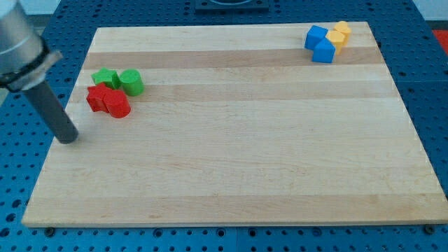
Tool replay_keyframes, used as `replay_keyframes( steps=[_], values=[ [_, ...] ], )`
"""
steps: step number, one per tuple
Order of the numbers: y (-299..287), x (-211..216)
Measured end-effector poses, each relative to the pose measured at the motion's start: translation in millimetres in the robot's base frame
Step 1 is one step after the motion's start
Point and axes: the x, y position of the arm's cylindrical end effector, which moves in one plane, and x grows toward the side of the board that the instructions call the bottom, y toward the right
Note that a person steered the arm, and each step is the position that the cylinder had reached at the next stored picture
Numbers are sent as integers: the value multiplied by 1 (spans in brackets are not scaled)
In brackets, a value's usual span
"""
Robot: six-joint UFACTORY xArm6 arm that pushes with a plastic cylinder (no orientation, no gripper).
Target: Move the red star along with red circle towards the center
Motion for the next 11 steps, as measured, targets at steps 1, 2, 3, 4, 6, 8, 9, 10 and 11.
replay_keyframes(
  steps=[1, 2, 3, 4, 6, 8, 9, 10, 11],
  values=[
    [-16, -34],
    [-18, -69],
    [-10, -74],
    [18, -74],
    [103, -71],
    [189, -71],
    [242, -71],
    [290, -71],
    [283, -71]
  ],
)
